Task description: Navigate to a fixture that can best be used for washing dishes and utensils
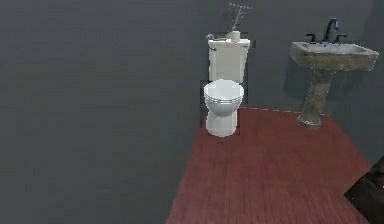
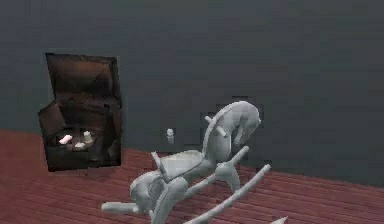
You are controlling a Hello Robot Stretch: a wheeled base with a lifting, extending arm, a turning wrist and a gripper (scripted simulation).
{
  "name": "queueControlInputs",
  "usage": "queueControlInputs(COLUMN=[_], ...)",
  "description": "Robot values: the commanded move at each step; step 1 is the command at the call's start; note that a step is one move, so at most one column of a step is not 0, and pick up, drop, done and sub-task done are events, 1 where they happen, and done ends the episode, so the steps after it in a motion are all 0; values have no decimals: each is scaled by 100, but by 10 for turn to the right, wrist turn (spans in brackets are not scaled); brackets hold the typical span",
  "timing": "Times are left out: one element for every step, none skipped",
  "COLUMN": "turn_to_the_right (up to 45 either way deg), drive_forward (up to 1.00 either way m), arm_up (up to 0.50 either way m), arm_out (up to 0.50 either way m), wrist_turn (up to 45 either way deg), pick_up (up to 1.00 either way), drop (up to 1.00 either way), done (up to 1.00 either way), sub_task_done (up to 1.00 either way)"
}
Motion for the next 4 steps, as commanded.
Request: queueControlInputs(turn_to_the_right=[90,30,0,180], drive_forward=[0,0,60,0], arm_up=[0,0,0,0], arm_out=[0,0,0,0], wrist_turn=[0,0,0,0], pick_up=[0,0,0,0], drop=[0,0,0,0], done=[0,0,0,0], sub_task_done=[0,0,0,0])
